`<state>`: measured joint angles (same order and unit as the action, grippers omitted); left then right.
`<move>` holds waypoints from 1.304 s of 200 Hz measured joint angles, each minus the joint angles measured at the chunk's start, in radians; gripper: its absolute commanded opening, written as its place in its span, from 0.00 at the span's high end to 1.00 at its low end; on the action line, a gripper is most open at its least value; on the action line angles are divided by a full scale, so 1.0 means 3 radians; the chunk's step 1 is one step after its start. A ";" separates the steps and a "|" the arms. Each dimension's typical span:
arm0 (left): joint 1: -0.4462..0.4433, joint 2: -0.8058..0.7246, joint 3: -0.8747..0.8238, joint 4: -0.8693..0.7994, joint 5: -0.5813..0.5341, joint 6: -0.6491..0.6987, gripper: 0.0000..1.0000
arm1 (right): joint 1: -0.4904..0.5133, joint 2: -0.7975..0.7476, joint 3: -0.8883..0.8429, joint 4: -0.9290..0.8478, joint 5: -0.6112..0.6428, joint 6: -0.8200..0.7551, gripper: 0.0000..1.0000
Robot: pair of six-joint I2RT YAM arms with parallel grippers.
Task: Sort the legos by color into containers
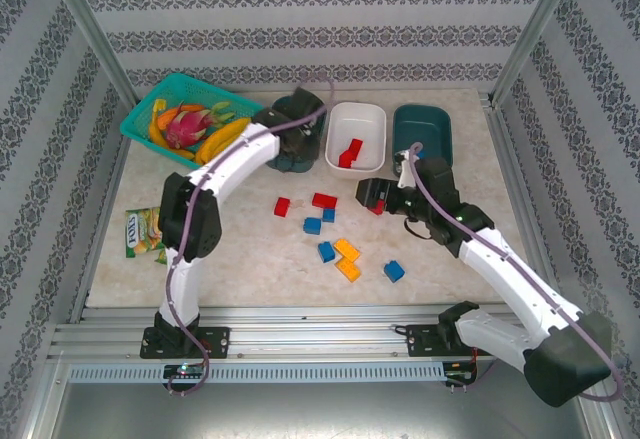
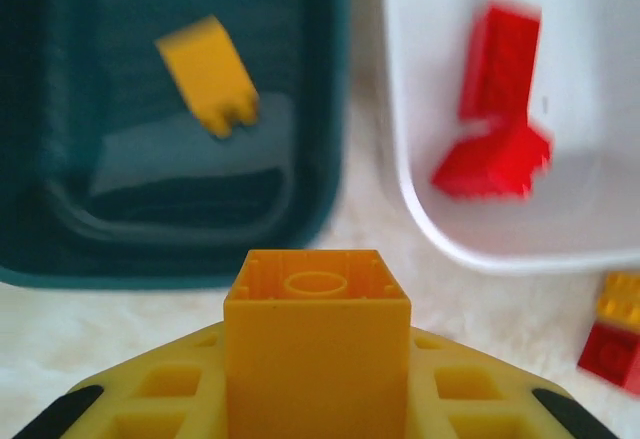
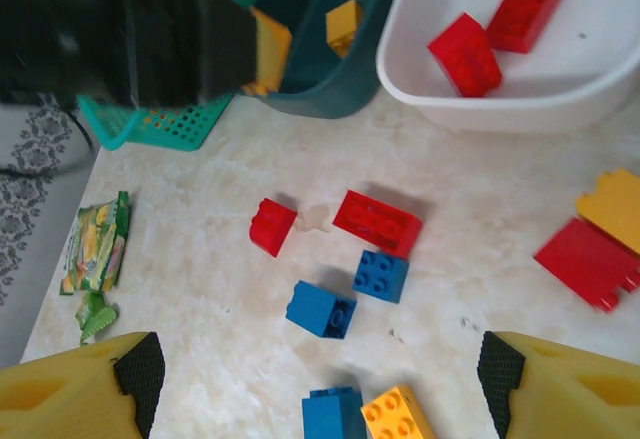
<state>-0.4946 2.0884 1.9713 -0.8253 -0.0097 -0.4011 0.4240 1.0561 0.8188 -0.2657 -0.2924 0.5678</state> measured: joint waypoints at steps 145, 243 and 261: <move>0.0431 0.1377 0.1255 -0.0619 -0.0122 -0.0141 0.67 | 0.0278 0.0590 0.0557 0.0100 0.0074 -0.0055 0.16; 0.0478 0.1349 0.1314 -0.0621 -0.0053 -0.0263 0.42 | 0.0496 0.0703 0.0619 -0.0117 0.0294 -0.0116 0.18; 0.0478 0.1207 0.1314 -0.0621 -0.0039 -0.0300 0.41 | 0.0565 0.0793 0.0720 -0.0219 0.0409 -0.0161 0.19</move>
<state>-0.3511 2.4504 2.3653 -1.0115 -0.0216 -0.4911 0.5934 1.2942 1.0348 -0.3313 -0.1696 0.5194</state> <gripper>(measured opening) 0.584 0.817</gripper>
